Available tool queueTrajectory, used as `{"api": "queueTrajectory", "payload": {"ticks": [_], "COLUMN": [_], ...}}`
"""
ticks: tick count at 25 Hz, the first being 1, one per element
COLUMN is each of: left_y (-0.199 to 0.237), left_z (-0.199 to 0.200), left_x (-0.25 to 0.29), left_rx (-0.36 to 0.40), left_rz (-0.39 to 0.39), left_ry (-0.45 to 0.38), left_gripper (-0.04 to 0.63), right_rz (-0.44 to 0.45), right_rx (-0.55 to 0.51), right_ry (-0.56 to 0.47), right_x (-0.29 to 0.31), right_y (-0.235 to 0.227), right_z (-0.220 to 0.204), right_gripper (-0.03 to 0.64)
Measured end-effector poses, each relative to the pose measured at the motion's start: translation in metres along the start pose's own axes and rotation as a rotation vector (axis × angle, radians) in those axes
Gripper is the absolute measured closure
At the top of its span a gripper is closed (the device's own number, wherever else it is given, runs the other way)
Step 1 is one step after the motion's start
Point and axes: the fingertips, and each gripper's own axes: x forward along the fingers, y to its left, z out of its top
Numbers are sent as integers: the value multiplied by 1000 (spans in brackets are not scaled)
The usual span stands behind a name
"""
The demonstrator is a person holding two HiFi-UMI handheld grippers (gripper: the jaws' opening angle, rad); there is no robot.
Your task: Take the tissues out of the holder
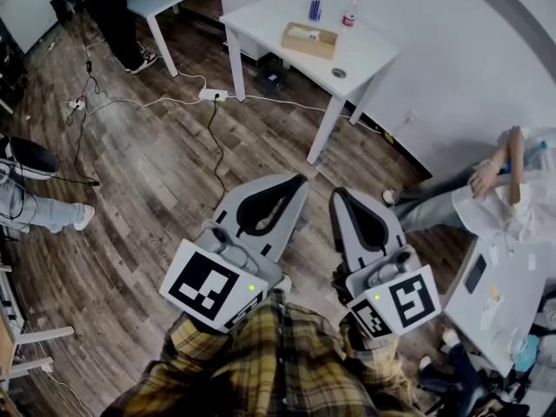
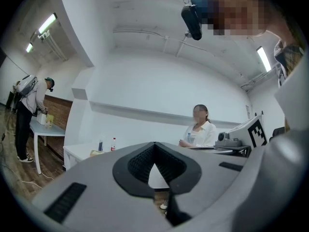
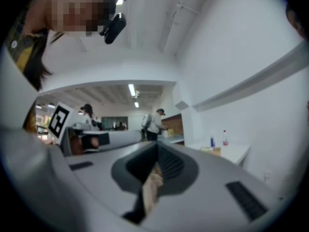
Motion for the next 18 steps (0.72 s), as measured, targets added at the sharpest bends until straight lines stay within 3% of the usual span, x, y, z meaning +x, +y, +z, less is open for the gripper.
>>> {"api": "queueTrajectory", "payload": {"ticks": [11, 18], "left_y": [-2, 36], "left_z": [-10, -11], "left_x": [-1, 13], "left_rx": [2, -4], "left_rz": [43, 63], "left_ry": [8, 16], "left_gripper": [580, 580], "right_rz": [31, 42], "right_rx": [19, 30], "right_ry": [-2, 4], "right_x": [-8, 29], "right_y": [-8, -20], "right_z": [-7, -8], "right_gripper": [606, 606]}}
